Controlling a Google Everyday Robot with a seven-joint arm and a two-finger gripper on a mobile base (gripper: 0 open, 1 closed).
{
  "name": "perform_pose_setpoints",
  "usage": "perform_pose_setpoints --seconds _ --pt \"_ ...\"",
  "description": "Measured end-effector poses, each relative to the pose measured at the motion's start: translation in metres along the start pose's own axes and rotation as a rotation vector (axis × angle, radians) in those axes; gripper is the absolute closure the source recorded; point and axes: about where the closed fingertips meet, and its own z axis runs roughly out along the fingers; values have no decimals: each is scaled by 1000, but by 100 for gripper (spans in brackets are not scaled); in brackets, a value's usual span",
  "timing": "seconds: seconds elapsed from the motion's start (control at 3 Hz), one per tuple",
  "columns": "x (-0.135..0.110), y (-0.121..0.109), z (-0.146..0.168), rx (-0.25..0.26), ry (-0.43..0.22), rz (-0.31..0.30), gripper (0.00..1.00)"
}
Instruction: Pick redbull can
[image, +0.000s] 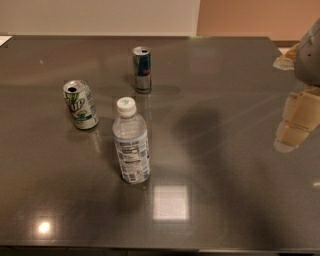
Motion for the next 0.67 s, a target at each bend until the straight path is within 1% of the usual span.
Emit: perform_pose_setpoints --seconds 0.67 --pt "0 0 0 0 0 0 0"
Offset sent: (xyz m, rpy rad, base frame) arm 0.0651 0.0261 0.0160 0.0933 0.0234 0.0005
